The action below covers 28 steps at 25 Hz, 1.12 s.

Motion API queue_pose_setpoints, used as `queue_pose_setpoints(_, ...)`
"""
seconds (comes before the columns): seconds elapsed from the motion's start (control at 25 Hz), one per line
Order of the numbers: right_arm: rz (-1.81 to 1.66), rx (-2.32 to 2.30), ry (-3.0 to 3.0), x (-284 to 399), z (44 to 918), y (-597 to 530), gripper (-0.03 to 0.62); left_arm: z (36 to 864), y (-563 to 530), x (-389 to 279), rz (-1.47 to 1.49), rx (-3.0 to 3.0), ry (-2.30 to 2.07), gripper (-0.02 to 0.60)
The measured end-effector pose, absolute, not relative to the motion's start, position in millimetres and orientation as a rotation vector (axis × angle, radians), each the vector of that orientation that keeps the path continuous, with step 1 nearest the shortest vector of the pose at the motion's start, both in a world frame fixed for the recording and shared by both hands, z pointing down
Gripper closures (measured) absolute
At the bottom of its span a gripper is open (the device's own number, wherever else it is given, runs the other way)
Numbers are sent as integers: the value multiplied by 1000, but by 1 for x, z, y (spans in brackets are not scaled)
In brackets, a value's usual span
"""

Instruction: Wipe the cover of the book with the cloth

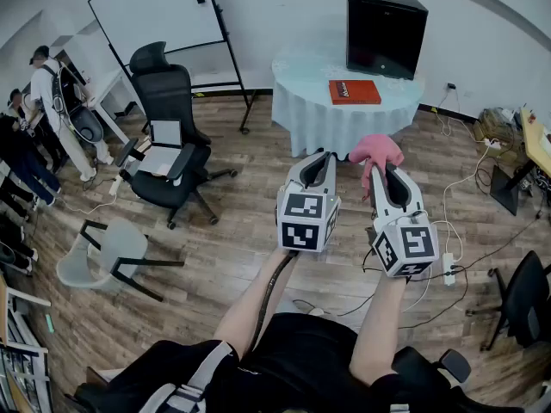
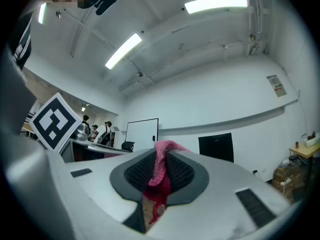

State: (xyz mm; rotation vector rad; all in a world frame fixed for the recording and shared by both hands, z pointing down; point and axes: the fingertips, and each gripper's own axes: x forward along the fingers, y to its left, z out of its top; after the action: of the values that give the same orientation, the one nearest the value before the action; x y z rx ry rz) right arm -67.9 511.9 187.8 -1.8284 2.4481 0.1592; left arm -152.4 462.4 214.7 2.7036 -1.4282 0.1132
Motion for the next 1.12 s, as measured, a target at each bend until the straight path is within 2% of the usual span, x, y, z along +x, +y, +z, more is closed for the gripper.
queue_pose_setpoints(0.52,54,-1822,2456,-72,210,482,531,237,438,-173,191,2647,-1480,566)
queue_pose_setpoints(0.8,9,-1894,2445,-56,226,447,531,256,401,-144,199,2662,-1359,567)
queue_pose_setpoints(1.12,-18,-1989,2355,-34,232,364,531,271,293,-165,216,2600,-1383,566)
